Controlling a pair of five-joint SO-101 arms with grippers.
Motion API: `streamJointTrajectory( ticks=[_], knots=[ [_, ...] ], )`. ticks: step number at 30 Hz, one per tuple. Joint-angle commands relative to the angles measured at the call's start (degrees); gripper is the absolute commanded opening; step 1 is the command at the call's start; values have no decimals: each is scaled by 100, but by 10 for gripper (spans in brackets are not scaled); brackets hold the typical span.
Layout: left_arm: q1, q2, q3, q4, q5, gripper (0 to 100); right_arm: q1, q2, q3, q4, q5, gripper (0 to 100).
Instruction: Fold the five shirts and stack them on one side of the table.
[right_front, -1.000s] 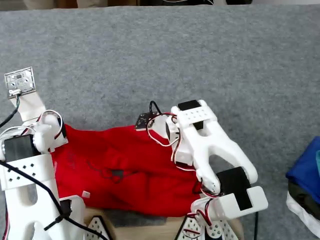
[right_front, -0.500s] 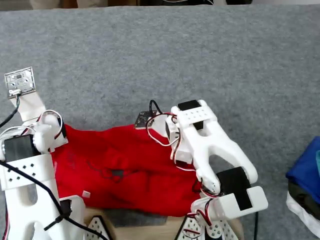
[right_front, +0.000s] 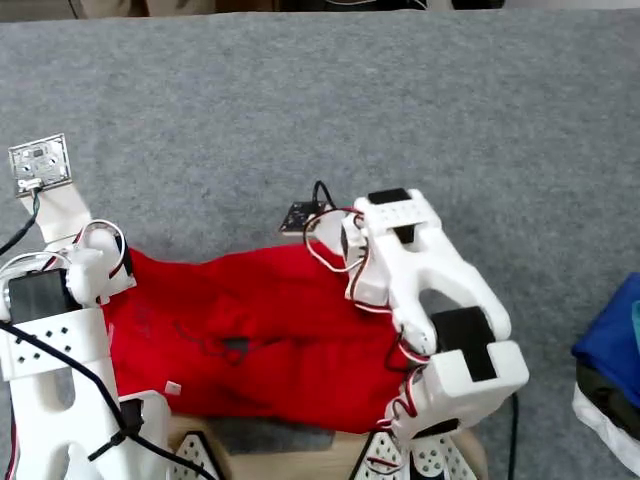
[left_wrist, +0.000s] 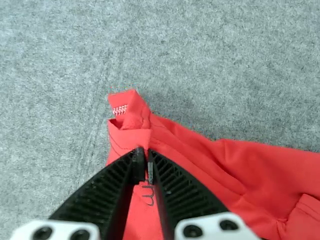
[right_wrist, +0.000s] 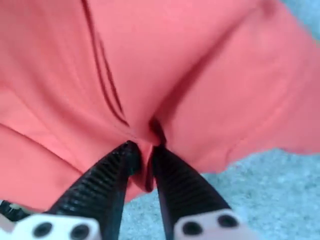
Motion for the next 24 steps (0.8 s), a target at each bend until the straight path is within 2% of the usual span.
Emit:
streamJointTrajectory(
  ticks=[1,6,13,20,24],
  knots=[
    [-35,4,9,-53,35,19,198,-4,-338,308,-141,6],
    [-53,4,0,-53,35,19,198,-4,-945,782,-369,5],
    [-53,-4,-114,-62,35,19,198,-233,-2299,2057,-378,5],
    [-26,13,-993,-70,220,19,163,-857,-3864,3191,-457,5],
    [-9,22,-1741,-53,237,19,242,-1174,-4646,3244,-668,5]
  ],
)
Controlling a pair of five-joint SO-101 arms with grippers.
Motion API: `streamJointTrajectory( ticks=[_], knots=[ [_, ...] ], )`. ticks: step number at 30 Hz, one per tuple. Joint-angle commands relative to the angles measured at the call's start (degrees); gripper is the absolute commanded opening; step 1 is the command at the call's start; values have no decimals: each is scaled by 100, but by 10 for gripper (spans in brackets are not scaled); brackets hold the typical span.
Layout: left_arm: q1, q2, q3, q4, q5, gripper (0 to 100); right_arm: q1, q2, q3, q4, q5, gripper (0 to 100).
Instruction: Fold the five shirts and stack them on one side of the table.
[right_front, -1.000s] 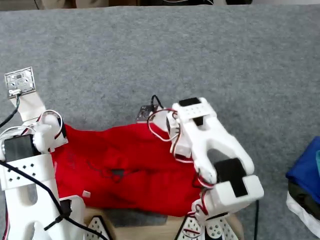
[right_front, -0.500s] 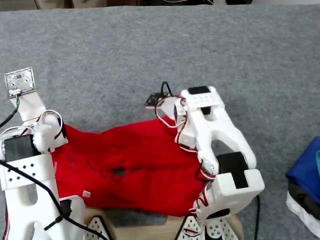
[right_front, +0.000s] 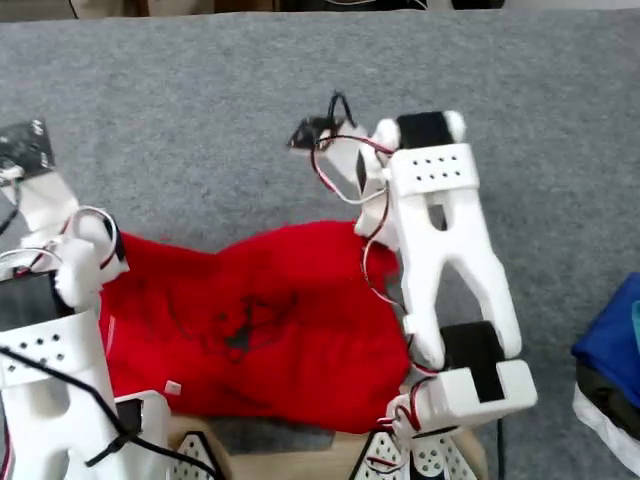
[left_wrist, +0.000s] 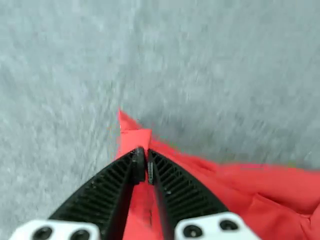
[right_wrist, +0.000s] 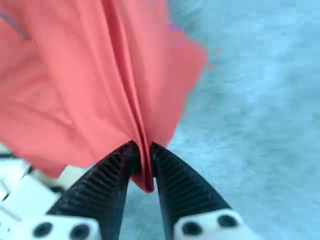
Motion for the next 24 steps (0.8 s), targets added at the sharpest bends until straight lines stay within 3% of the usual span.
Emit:
streamJointTrajectory(
  ticks=[1,11,24],
  knots=[
    [-9,13,-923,-53,97,19,119,-611,-866,141,-123,5],
    [-9,13,-2875,-44,211,19,409,-1560,-3503,-9,-360,5],
    [-53,-13,-4387,466,185,19,752,-1798,-7222,-730,-1152,5]
  ],
)
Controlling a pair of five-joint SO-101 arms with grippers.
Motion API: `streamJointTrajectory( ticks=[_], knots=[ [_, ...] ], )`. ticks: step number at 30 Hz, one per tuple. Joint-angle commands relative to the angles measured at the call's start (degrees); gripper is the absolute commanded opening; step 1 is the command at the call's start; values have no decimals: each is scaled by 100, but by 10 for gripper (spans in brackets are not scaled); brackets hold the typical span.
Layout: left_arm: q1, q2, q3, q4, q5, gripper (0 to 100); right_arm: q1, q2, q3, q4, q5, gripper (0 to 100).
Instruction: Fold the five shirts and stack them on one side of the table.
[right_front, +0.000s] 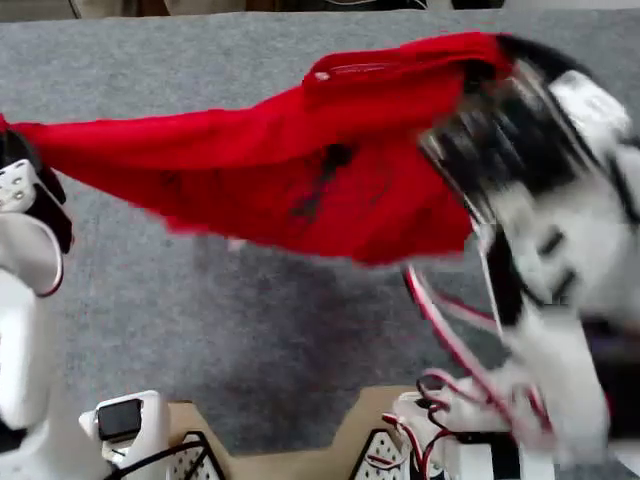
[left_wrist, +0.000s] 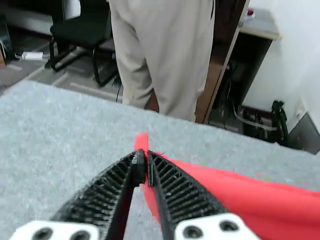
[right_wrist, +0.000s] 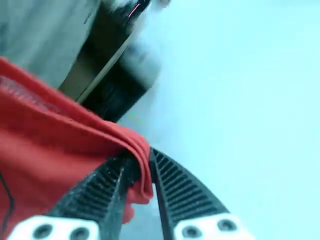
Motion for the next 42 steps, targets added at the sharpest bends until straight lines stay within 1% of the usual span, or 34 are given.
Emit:
streamJointTrajectory(
  ticks=[1,4,7,8,10,12,15,22,29,31,33,36,38,42],
  knots=[
    [-44,4,-484,158,18,19,48,-57,-462,-114,-185,5],
    [-18,13,-404,281,18,19,57,233,435,62,-167,5],
    [-18,-13,-501,316,18,19,-198,-303,-110,281,-343,6],
    [-26,-13,-510,316,18,19,-312,-391,-57,343,-352,6],
    [-44,4,-422,325,18,19,-347,-303,470,492,-334,6],
    [-26,4,-229,316,18,19,-154,-189,1200,545,-369,6],
    [-26,4,-9,325,35,19,-119,-295,1815,642,-378,6],
    [-26,4,677,325,35,19,-84,-787,3248,651,-730,6],
    [-53,-31,985,325,44,19,-84,-1516,4831,659,-695,8],
    [-53,-48,1143,334,35,19,-92,-1807,5411,668,-686,9],
    [-62,-48,1310,510,26,19,-119,-2079,6149,677,-686,9],
    [-35,-40,1723,826,18,19,-127,-2343,7582,668,-686,9],
    [-26,-40,2224,862,18,19,-127,-2422,8558,642,-677,9],
    [-9,-22,3288,844,18,19,-127,-2448,10316,-18,-677,9]
  ],
)
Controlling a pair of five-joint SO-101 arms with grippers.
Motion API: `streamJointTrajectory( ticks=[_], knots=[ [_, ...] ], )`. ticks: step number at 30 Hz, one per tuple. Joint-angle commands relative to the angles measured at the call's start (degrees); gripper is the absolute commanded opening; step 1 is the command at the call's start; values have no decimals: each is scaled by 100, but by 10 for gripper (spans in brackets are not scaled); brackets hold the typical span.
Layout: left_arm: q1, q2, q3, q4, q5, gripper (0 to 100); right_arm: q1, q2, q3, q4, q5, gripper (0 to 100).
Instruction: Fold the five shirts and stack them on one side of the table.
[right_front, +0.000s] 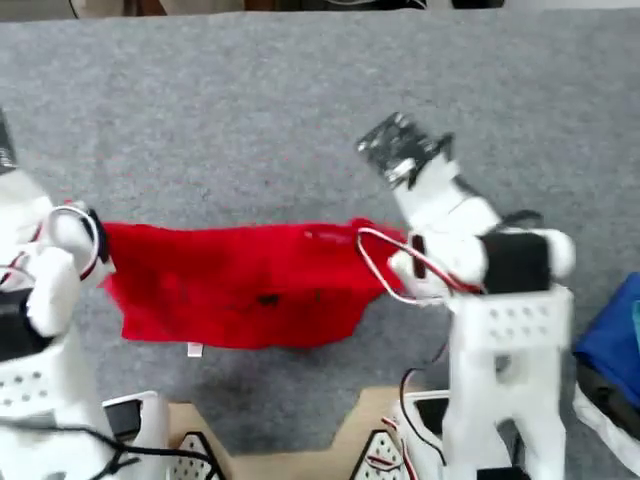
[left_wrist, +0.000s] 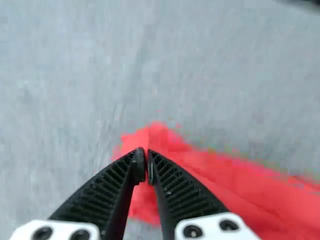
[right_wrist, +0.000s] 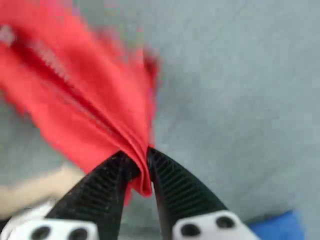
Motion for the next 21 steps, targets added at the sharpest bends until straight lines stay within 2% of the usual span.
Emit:
streamJointTrajectory(
  ticks=[1,7,10,16,21],
  knots=[
    [-9,-13,800,9,18,19,40,-127,1516,-659,0,9],
    [-18,-22,1987,-607,18,19,-585,-101,2510,-1793,273,9],
    [-18,-13,2207,-721,18,19,-1095,-101,2818,-2286,369,9],
    [-26,-31,2259,-712,18,19,-1534,-101,3336,-3499,545,16],
    [-44,-31,2233,-712,18,19,-1543,-101,3354,-3499,659,161]
  ],
)
